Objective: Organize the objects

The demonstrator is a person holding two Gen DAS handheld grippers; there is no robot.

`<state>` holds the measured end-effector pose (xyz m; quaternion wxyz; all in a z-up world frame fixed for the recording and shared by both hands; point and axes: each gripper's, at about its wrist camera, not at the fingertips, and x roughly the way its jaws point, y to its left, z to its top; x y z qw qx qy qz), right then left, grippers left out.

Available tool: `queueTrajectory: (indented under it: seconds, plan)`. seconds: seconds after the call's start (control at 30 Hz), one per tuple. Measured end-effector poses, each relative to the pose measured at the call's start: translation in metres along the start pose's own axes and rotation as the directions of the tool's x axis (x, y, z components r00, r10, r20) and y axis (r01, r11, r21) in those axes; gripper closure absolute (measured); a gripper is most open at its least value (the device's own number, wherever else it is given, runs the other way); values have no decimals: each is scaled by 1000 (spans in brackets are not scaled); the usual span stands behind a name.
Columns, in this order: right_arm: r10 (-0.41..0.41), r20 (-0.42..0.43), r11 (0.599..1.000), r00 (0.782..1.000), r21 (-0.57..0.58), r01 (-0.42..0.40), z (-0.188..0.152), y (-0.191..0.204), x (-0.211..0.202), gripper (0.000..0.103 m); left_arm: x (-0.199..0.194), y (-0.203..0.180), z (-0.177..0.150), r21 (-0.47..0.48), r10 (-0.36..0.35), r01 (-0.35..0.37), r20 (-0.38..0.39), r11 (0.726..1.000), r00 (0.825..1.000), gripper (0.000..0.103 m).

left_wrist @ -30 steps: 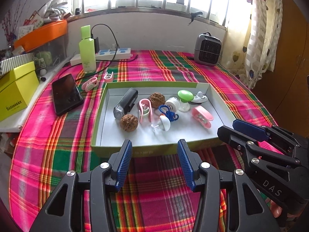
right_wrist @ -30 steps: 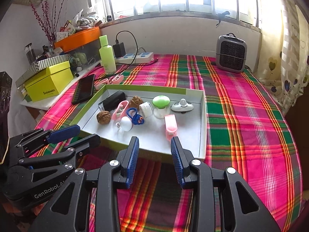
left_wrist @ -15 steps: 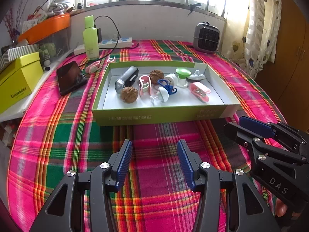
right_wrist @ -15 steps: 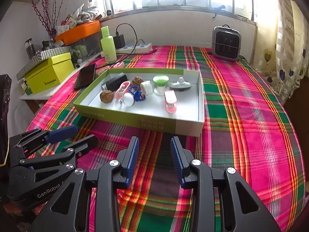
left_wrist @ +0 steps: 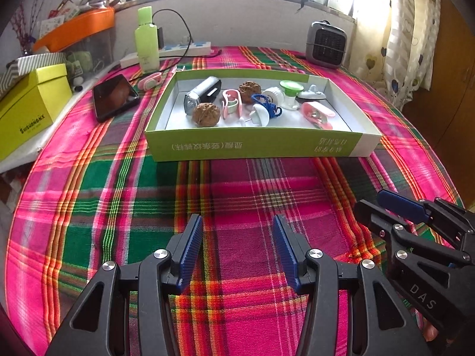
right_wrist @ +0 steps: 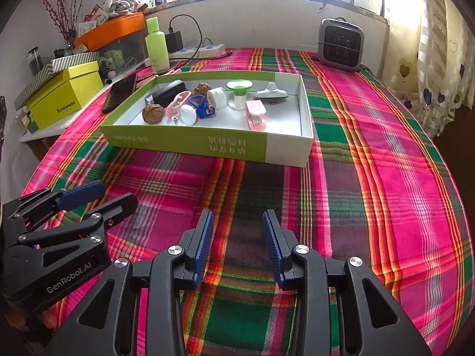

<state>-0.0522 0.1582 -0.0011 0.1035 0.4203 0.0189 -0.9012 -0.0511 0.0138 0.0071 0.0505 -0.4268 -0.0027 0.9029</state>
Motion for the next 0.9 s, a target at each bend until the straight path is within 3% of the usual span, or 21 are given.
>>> queueTrajectory:
  seconds: [0.1,0.2,0.9]
  plan:
    - [-6,-2,1000,1000,6,6,-3,-2,1,66,0,-1,-1,4,12,-12,7,1000,1000,55]
    - [-9,-1,1000,1000,9,9,-3,-3,1,56,1,-3,-3,8,24,-24,19,1000,1000,54]
    - [-30,-3,1000,1000,-6,30,-2,1,3,54,3,-9,-3,18,39,-39,18,999,999,44]
